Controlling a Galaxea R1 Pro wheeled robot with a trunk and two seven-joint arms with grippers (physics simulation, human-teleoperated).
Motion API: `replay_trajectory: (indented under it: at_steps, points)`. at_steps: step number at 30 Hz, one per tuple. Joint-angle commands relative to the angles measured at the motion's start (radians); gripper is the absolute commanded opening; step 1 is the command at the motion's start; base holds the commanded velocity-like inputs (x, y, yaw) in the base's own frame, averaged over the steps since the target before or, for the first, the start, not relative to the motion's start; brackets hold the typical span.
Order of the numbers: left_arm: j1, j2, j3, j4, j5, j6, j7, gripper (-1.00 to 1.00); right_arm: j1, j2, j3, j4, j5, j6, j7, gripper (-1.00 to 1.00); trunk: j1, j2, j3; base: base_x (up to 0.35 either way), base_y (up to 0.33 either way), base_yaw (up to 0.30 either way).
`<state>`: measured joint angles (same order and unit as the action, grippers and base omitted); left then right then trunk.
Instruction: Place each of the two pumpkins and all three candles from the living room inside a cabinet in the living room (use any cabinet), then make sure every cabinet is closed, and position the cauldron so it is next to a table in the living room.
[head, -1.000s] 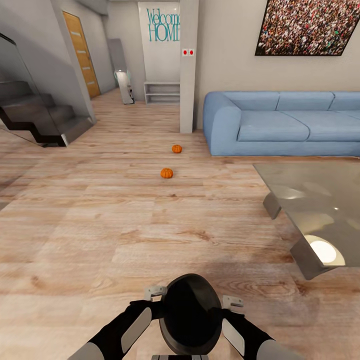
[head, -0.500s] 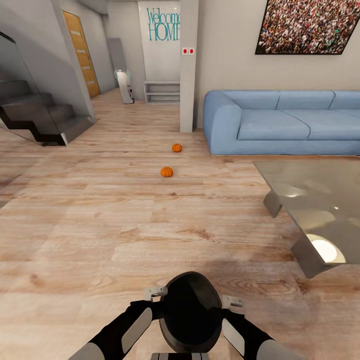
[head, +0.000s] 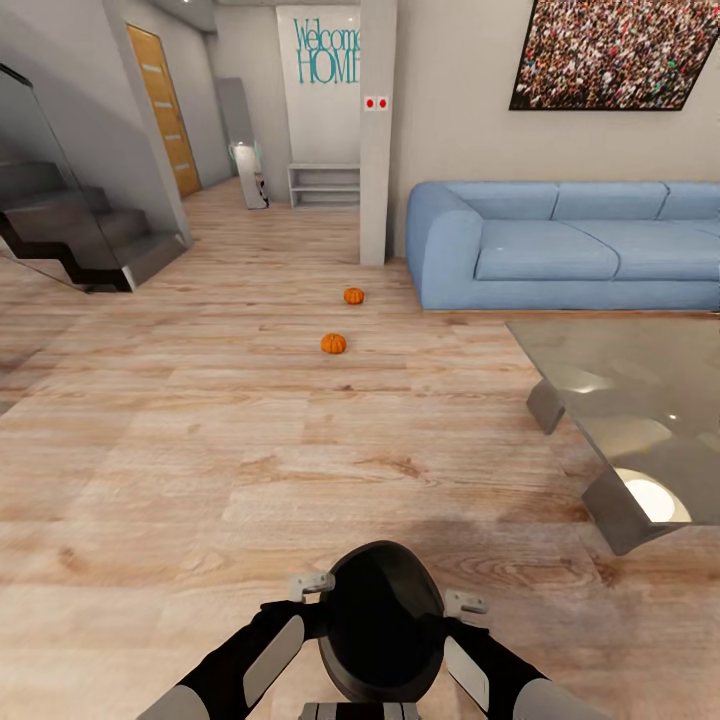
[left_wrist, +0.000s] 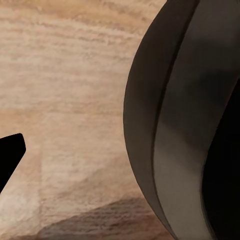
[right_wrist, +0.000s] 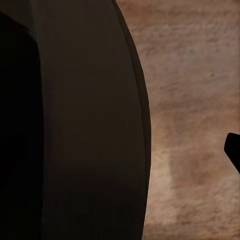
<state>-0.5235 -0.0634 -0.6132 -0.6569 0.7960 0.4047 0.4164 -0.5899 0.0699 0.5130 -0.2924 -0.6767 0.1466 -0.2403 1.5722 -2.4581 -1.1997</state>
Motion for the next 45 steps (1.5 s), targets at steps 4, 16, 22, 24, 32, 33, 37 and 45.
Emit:
replay_trajectory:
  at_steps: [4, 16, 22, 24, 32, 33, 37, 45]
  points:
    - [-0.001, 0.001, -0.005, -0.001, 0.009, 0.0, 0.009, 1.0, 0.001, -0.001, 0.007, -0.004, -0.002, 0.007, -0.009, 1.0, 0.005, 0.0, -0.001, 0.0, 0.0, 0.0]
    - [-0.001, 0.001, -0.005, -0.001, 0.01, -0.003, 0.008, 1.0, 0.001, -0.001, 0.007, -0.004, -0.002, 0.007, -0.009, 1.0, 0.024, -0.035, -0.017, 0.0, 0.0, 0.0]
    - [-0.001, 0.002, -0.006, -0.001, 0.012, -0.011, 0.006, 1.0, 0.001, -0.001, 0.007, -0.004, -0.002, 0.007, -0.009, 1.0, 0.024, -0.035, -0.017, 0.0, 0.0, 0.0]
    - [-0.001, 0.002, -0.006, -0.001, 0.012, -0.012, 0.006, 1.0, 0.001, -0.001, 0.007, -0.004, -0.002, 0.007, -0.009, 1.0, 0.024, -0.035, -0.017, 0.0, 0.0, 0.0]
    - [-0.001, 0.0, -0.006, 0.047, 0.005, -0.018, 0.0, 1.0, 0.001, -0.001, 0.007, -0.004, -0.002, 0.007, -0.009, 1.0, 0.024, -0.035, -0.017, 0.0, 0.0, 0.0]
    - [-0.001, 0.0, -0.006, 0.049, 0.005, -0.019, -0.001, 1.0, 0.001, -0.001, 0.007, -0.004, -0.001, 0.007, -0.009, 1.0, 0.024, -0.035, -0.017, 0.0, 0.0, 0.0]
    - [-0.001, -0.001, -0.007, 0.052, 0.005, -0.02, -0.002, 1.0, 0.001, 0.0, 0.007, -0.004, -0.001, 0.007, -0.008, 1.0, 0.024, -0.035, -0.017, 0.0, 0.0, 0.0]
    - [-0.001, -0.001, -0.011, 0.053, 0.005, -0.056, -0.002, 1.0, 0.001, 0.0, 0.007, -0.004, -0.001, 0.007, -0.009, 1.0, 0.024, -0.035, -0.017, 0.0, 0.0, 0.0]
